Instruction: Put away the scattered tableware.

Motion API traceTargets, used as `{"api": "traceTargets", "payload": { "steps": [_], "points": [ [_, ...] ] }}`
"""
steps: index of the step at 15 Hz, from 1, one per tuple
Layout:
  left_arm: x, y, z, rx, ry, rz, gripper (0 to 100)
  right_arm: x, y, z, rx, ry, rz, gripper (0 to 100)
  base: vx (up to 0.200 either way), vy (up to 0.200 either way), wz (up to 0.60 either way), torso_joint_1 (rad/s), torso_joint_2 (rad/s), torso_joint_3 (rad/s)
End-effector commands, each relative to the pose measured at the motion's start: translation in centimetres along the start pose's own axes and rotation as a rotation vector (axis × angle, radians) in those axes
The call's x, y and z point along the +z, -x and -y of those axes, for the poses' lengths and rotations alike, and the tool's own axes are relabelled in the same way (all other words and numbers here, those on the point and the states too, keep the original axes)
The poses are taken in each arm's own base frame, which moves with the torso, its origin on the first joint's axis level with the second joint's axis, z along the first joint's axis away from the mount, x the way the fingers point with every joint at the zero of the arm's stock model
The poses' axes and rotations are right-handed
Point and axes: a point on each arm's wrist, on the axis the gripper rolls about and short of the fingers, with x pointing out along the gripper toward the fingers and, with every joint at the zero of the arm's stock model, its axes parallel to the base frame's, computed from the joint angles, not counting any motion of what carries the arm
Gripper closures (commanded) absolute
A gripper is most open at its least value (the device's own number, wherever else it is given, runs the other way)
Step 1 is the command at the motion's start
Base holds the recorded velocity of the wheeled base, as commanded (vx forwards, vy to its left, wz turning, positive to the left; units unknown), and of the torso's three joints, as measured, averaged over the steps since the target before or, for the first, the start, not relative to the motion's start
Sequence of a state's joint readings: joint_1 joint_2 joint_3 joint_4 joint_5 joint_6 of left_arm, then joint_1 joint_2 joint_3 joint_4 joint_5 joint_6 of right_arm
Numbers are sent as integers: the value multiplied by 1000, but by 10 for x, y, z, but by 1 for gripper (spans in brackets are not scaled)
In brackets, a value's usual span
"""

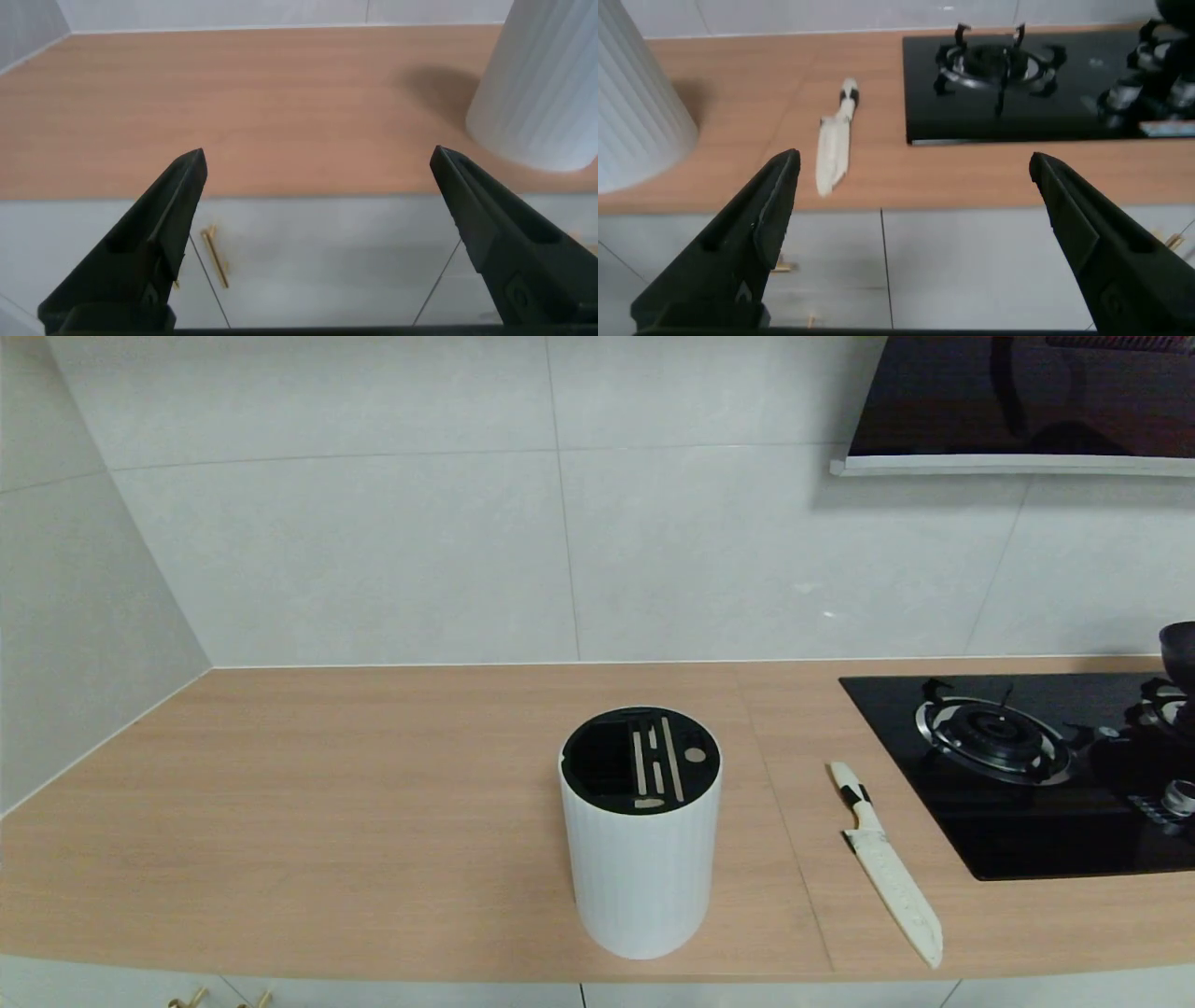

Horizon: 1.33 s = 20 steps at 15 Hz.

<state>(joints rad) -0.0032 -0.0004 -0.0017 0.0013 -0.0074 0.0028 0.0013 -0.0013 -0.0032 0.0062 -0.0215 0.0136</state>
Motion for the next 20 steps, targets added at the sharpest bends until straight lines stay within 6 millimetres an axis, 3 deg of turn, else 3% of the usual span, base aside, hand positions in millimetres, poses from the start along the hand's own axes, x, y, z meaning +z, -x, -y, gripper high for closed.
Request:
{"api": "traceTargets", "payload": {
  "steps": [1,8,20],
  "points": [
    [0,0,0,0,0,-1,0,0,0,0,0,0,-1,0,0,0,0,295,-608,-320],
    [0,0,0,0,0,-1,0,0,0,0,0,0,0,0,0,0,0,200,-419,-223],
    [0,0,0,0,0,-1,0,0,0,0,0,1,-1,0,0,0,0,1,-5,-1]
  ]
}}
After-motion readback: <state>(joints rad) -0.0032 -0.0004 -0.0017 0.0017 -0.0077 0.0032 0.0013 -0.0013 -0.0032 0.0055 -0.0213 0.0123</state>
